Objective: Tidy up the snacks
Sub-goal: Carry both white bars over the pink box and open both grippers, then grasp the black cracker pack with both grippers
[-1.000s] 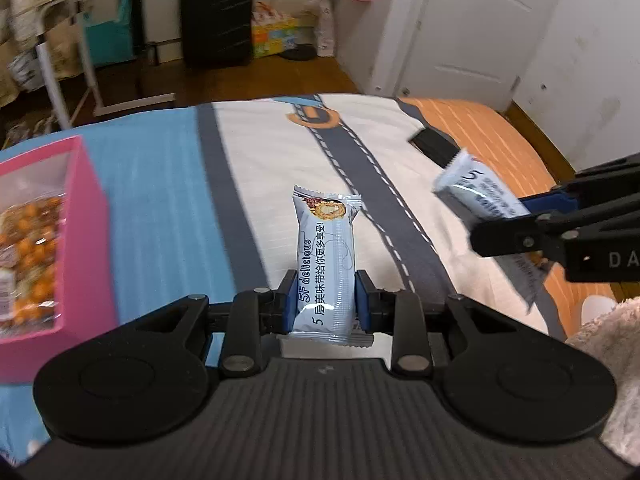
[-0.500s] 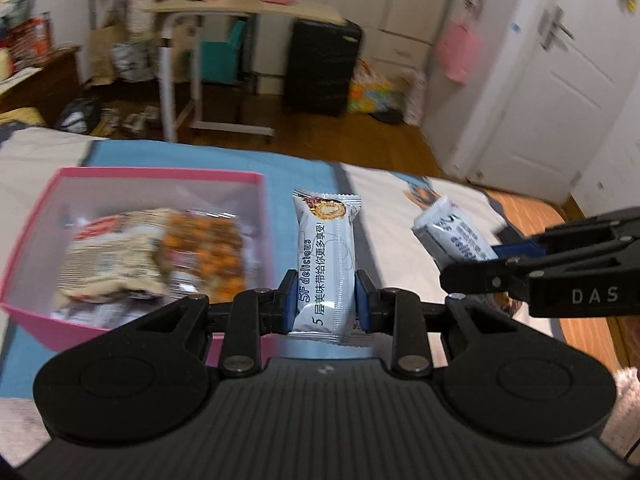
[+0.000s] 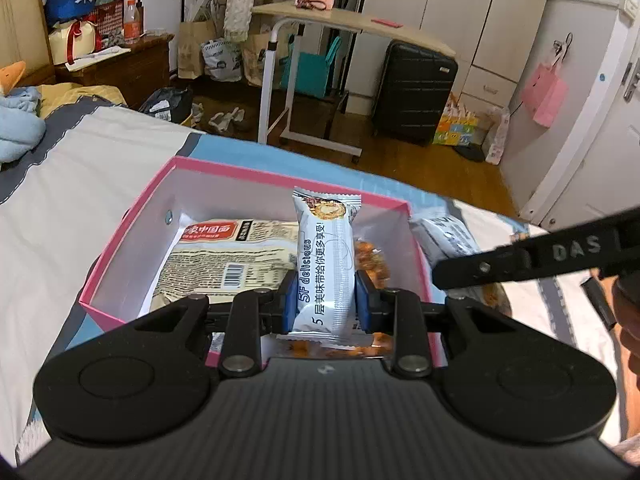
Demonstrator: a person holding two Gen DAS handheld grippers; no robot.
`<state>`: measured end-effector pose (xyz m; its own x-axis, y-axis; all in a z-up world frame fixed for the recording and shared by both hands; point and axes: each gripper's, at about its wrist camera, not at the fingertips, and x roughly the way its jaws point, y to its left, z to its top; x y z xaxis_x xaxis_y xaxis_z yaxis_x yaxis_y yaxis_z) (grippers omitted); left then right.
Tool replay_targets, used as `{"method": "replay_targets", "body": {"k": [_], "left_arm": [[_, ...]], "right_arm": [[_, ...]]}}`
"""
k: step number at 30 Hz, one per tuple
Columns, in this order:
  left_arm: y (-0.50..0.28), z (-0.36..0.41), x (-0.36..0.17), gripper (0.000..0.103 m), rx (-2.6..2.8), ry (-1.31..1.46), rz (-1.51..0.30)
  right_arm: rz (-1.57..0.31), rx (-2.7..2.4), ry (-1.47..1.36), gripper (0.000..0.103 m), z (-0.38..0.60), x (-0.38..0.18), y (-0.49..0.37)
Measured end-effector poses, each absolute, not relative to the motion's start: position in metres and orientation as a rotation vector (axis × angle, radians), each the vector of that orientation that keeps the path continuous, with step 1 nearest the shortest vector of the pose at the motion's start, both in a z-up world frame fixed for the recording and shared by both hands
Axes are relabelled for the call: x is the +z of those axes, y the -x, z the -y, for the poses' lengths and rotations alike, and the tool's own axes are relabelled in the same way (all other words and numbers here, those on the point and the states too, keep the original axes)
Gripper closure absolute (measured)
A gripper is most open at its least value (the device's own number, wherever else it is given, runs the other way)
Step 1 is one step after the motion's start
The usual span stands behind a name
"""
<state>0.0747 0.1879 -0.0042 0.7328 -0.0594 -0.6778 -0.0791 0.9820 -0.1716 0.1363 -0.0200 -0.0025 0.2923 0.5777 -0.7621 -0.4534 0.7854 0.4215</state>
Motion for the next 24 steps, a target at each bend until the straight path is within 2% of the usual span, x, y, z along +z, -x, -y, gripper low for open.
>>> {"method": "replay_targets", "body": {"k": [6, 8, 9, 10, 12, 24], "left_arm": [[-0.090, -0.198, -0.027, 0.074, 0.041, 0.193, -0.779], [-0.092, -0.196, -0.032, 0.067, 0.071, 0.157, -0.786], [-0.093, -0.196, -0.034, 0.057, 0.080, 0.146, -0.793], [-0.094, -0.196, -0.035, 0.055, 0.084, 0.141, -0.803], [-0.093, -0.198, -0.035, 0.054, 0.082, 0.160, -0.804], [-0.070, -0.181, -0.001, 0.049, -0.026, 0.179, -0.751]], "right_arm": [[-1.065, 0.646, -0.115, 0.071, -0.003, -0.029, -0.147], [-1.027, 0.611, -0.131, 0.068, -0.005, -0.037, -0.147], [-0.993, 0.595, -0.133, 0.060, -0.004, -0.039, -0.147], [-0.959, 0.578, -0.095, 0.055, -0.004, -0.041, -0.145], [-0.942, 0.563, -0.065, 0.054, -0.004, -0.039, -0.142], [-0.832, 0.493, 0.059, 0.051, 0.084, 0.038, -0.106]]}}
